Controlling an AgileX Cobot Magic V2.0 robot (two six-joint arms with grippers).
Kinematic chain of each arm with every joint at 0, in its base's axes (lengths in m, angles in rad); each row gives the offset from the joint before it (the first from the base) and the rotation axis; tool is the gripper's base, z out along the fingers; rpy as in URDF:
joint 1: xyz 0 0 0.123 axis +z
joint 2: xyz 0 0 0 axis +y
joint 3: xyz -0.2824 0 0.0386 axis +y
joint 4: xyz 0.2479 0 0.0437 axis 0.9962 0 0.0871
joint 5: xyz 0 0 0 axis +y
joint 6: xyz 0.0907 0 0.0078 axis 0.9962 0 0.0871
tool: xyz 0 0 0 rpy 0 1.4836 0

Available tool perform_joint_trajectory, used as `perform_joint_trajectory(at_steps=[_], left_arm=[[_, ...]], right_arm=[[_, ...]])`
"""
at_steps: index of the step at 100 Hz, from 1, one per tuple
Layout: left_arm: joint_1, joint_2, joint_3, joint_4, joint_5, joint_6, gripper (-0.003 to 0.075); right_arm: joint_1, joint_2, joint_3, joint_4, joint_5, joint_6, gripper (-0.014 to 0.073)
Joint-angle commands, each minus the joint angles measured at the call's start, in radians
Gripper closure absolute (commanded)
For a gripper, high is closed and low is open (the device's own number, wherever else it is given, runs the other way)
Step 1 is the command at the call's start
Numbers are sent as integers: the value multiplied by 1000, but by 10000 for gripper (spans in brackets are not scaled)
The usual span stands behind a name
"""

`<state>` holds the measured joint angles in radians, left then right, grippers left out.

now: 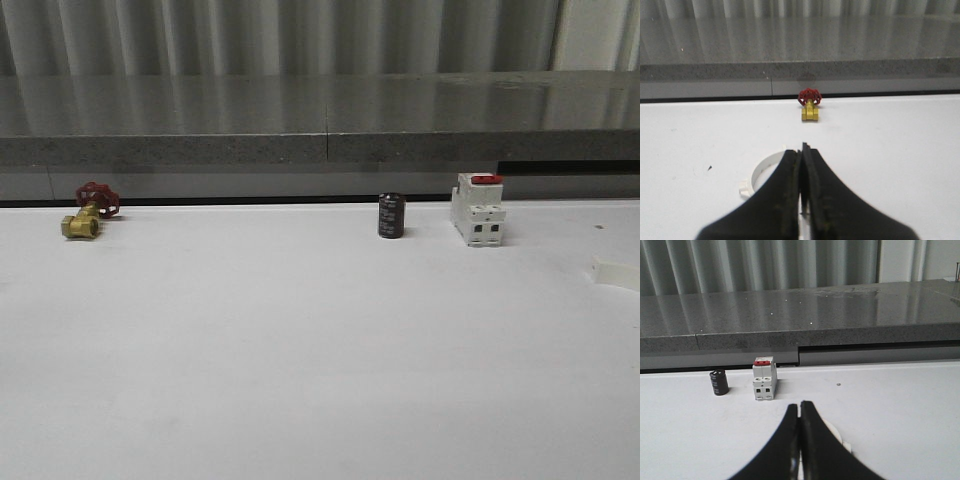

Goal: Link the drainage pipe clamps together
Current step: 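Lower the left gripper onto the white semicircular clamp half and grasp it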

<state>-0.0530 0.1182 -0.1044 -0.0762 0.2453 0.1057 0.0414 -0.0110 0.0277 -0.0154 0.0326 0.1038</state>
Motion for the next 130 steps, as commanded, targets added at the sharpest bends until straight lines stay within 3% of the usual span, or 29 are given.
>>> perform_joint_trajectory(at_steps=[1,16,23,35,42,59,92,111,130], left_arm=[[2,104,-110,-14,15,-3,741],[2,274,-224,8,96,-3,699],[2,355,-262,12,96,-3,593],[2,501,-322,12,105,-3,334],[2,590,-361,17,115,-3,267],[2,822,-491,8,192,-43,267],[2,1236,-795,89,521,-82,268],[18,1358,-898,103,560,-82,269],[128,1421,-953,76,568,-82,269]], right_arm=[[-2,-19,-17,2,-73,-1,660],[-2,-19,-17,2,-73,-1,660],[-2,-19,-17,2,-73,-1,660],[-2,-19,-17,2,-73,-1,660],[-2,-19,-17,2,-73,-1,660],[-2,-19,-17,2,-73,-1,660],[-2,-19,-17,2,-73,-1,660],[-2,-19,-17,2,-73,-1,660],[-2,-19,-17,2,-73,-1,660]])
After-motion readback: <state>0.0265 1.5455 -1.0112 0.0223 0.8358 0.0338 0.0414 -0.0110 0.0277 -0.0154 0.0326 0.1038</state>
